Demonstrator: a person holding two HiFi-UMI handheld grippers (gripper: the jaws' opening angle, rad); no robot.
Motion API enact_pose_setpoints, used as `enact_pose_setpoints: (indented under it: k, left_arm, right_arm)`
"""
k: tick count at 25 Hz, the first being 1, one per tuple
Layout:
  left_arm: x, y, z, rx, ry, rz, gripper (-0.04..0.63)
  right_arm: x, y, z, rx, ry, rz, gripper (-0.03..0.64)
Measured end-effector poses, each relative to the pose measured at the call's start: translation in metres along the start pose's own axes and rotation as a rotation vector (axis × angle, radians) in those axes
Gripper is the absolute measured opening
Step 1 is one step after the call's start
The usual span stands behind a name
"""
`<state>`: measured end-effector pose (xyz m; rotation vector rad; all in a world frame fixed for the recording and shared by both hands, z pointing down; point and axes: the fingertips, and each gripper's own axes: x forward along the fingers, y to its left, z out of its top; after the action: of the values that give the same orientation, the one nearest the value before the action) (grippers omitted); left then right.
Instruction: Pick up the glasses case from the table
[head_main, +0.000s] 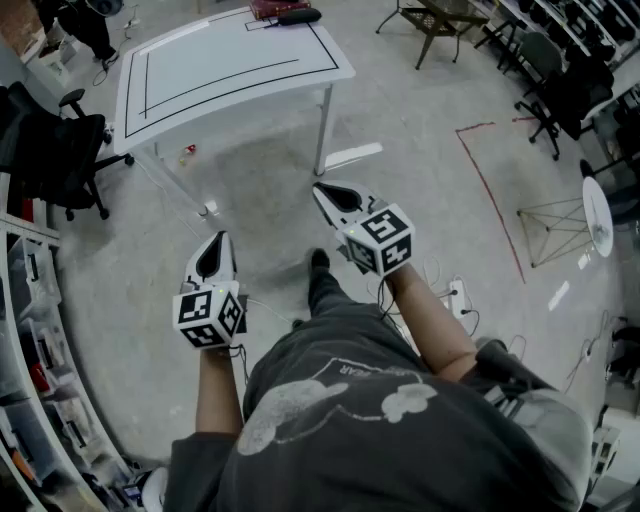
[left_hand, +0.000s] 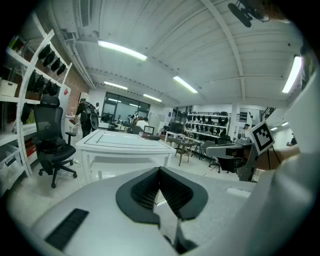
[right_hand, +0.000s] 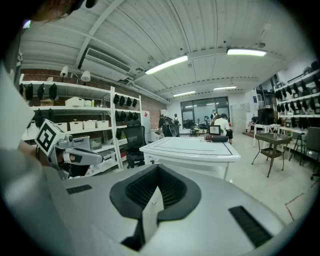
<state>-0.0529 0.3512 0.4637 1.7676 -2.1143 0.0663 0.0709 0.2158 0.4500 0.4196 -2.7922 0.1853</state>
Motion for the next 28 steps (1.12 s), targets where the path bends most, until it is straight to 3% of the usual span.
enact_pose_setpoints:
  k: [14,20,28]
  left_arm:
    - [0.017,0.013,-0.004,-0.005,0.04,0.013,0.002]
    - [0.053,0.024,-0.012,-0.03,0.103,0.011,0.002]
    - [0.165,0.027,0.04,0.013,0.095,-0.021,0.002]
  right_arm:
    - [0.02,-0.016,-0.006,0.033,0.025,-0.005,-0.001]
    - [0.027,-0.068,-0.022,0.119,0.039,-0.107,0.0]
    - [0.072,-0.169,0.003,0.149,0.018,-0.141,0.0]
